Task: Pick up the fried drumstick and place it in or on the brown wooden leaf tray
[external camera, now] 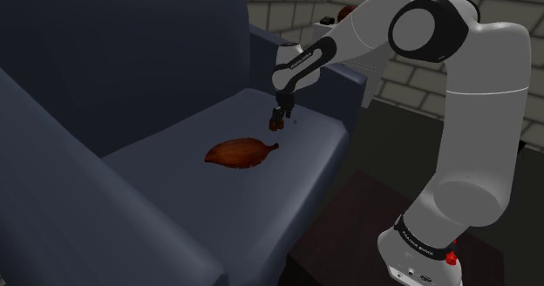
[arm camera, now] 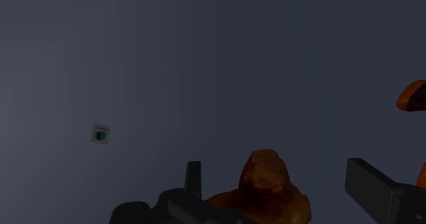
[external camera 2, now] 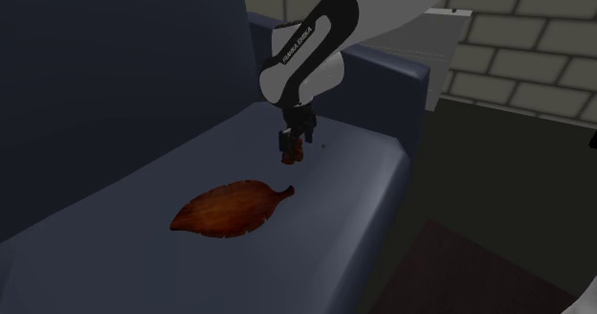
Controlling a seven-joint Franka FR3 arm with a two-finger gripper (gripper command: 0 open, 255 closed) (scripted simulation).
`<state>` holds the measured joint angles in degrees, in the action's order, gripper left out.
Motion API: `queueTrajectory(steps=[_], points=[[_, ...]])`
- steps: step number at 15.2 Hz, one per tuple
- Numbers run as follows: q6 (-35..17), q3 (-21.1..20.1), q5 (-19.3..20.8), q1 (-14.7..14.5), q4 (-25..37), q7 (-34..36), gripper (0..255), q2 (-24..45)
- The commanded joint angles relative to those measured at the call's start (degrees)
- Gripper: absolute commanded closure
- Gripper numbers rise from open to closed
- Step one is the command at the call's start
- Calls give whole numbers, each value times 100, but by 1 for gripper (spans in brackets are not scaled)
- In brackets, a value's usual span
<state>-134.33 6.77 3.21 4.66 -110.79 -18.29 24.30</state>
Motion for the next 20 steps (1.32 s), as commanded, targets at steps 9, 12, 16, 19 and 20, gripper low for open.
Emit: queueTrajectory(steps=[9, 12, 16, 19, 20], points=[[-2, 0, 0, 0, 1, 0, 255, 3], [120, 4, 6, -5, 21, -5, 255, -100], [368, 12, 17, -13, 82, -14, 255, -288], [558, 16, 25, -20, 140, -22, 255, -421], [622, 18, 28, -21, 161, -24, 255, -464]])
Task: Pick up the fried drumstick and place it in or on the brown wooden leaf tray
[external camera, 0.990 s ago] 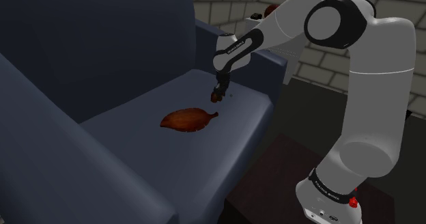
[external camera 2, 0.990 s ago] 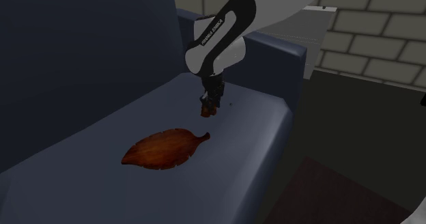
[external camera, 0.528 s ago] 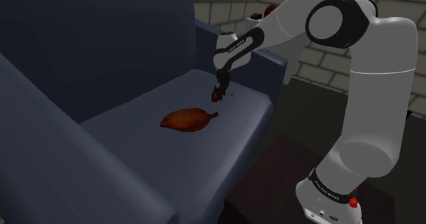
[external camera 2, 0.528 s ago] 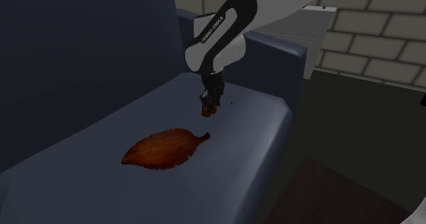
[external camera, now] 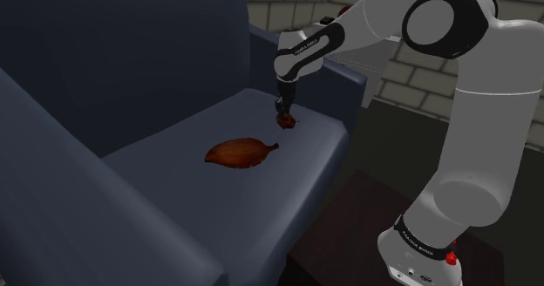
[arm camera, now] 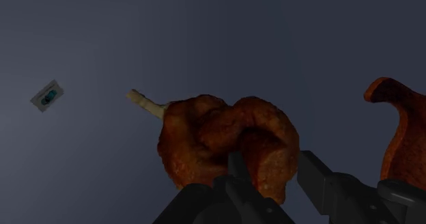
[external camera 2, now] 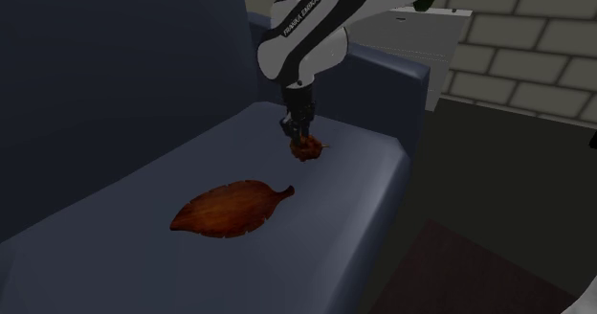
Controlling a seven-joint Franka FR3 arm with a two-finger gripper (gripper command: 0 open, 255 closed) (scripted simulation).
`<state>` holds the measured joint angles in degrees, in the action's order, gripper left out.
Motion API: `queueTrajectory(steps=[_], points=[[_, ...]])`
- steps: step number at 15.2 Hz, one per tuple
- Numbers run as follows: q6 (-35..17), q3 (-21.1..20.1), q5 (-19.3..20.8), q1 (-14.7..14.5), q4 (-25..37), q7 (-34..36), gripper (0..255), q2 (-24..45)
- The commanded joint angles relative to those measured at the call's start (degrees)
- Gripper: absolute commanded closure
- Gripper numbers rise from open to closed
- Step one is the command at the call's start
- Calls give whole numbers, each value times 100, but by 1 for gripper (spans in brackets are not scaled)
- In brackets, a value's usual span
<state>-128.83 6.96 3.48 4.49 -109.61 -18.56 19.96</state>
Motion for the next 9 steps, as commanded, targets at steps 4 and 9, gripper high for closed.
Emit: queueTrajectory(steps=[4, 9], points=[[331, 4, 10, -12, 142, -9, 255, -190], [663, 9, 20, -19, 296, -24, 255, -370]])
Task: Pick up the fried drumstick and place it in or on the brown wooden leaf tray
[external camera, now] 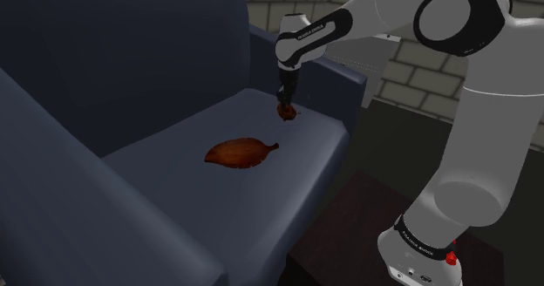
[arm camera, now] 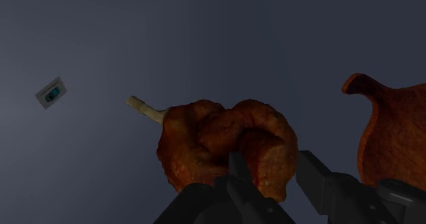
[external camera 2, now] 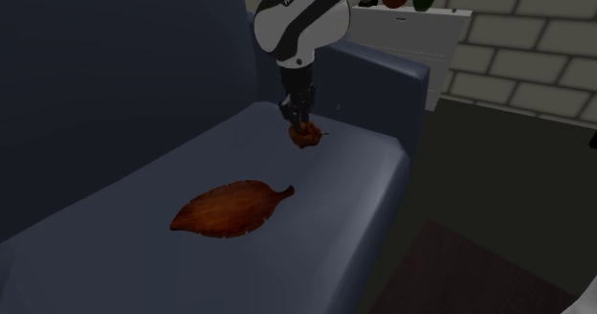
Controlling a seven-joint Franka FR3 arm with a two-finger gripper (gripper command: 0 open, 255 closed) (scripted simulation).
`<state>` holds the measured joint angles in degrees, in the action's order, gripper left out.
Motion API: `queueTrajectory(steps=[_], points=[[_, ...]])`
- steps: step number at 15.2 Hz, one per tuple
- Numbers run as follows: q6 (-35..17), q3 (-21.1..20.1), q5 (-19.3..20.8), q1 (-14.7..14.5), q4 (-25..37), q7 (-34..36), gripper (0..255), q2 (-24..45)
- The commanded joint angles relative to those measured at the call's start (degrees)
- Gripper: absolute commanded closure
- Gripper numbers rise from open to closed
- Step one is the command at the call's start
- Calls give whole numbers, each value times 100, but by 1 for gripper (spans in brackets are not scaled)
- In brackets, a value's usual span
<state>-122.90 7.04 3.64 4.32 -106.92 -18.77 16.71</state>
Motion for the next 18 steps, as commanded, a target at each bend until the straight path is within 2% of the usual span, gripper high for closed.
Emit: queueTrajectory(steps=[1, 9, 18], points=[[84, 1, 4, -3, 33, -3, 255, -52], [220, -353, 131, -640, -451, 1028, 255, -592], [530, -840, 170, -1318, -478, 2186, 255, -834]])
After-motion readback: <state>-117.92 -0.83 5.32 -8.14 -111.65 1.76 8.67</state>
